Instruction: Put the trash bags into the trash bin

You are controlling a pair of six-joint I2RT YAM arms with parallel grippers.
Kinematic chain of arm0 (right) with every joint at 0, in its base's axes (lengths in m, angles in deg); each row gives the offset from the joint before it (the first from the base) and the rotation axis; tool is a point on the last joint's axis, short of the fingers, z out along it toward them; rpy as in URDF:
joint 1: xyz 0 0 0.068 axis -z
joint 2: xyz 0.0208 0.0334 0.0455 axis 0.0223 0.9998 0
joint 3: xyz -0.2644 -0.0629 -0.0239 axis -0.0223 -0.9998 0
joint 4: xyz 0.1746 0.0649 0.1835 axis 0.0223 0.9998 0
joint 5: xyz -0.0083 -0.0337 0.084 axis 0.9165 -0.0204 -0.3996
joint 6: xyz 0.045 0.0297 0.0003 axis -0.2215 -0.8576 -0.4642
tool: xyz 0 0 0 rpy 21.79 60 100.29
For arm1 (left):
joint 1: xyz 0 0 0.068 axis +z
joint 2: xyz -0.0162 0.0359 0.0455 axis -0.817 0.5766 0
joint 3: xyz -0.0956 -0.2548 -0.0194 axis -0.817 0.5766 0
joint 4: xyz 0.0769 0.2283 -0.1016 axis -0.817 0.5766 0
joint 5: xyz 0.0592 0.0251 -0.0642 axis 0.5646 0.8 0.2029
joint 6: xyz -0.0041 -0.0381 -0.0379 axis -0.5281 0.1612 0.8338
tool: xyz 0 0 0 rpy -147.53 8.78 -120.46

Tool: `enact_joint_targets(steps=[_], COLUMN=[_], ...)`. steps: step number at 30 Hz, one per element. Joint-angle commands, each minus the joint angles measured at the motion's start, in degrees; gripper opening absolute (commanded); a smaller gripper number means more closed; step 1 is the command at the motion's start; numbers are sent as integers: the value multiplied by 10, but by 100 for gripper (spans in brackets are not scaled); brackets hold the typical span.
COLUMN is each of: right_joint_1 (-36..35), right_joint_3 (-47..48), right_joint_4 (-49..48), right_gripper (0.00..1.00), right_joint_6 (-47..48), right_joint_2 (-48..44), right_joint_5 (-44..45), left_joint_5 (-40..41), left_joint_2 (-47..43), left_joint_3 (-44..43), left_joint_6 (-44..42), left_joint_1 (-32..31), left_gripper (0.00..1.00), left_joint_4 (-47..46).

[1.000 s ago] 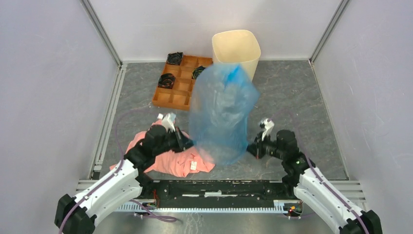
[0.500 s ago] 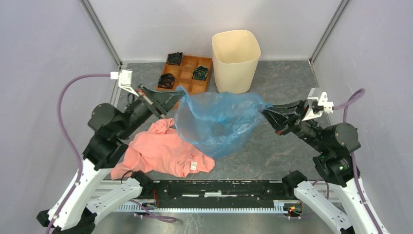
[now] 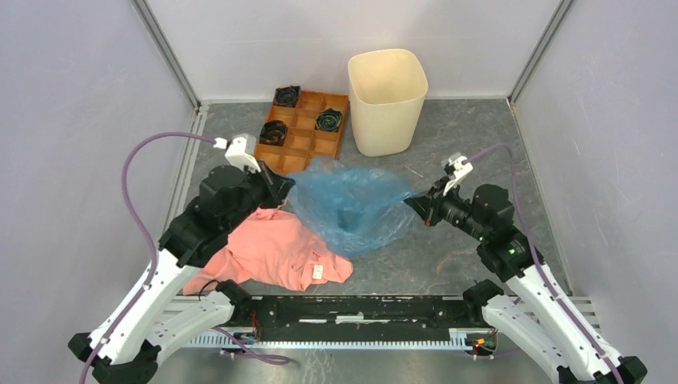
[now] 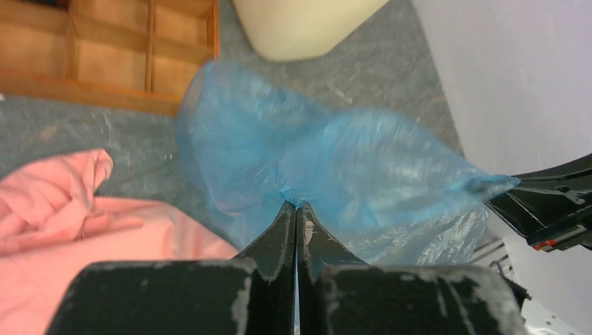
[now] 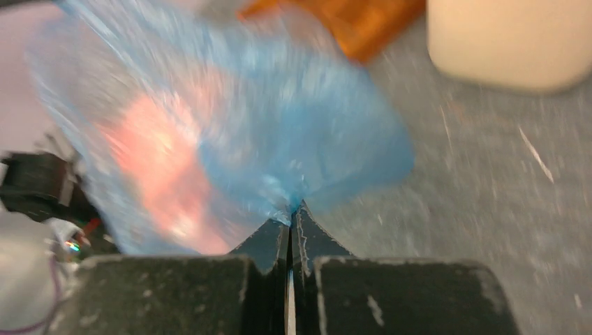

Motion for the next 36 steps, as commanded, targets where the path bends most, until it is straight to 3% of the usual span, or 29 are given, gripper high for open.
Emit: enact_joint_targets(steps=[1, 8, 16, 20, 27, 36], right_joint_1=[0, -1, -1, -1, -1, 0], right_joint_3=[72, 56, 43, 44, 37, 18], right_joint_4=[-134, -136, -186, -198, -221, -225], right_gripper=[1, 1, 1, 1, 1, 1], right_joint_6=[-43, -69, -99, -100, -104, -118], right_joint_2=[27, 6, 1, 9, 25, 3], right_joint_5=[-79, 43, 64, 69, 51, 52], left_joint_5=[34, 14, 14, 0, -45, -155], left_joint_2=[2, 9, 39, 6, -60, 20], left_joint_3=[-57, -41, -77, -42, 39, 157], left_joint_6=[-54, -45, -40, 4, 100, 185], left_joint_1=[-1, -1, -1, -1, -1, -1], left_gripper=[2, 5, 71, 98, 100, 94], left_joint_4=[-5, -37, 53, 101, 77, -132])
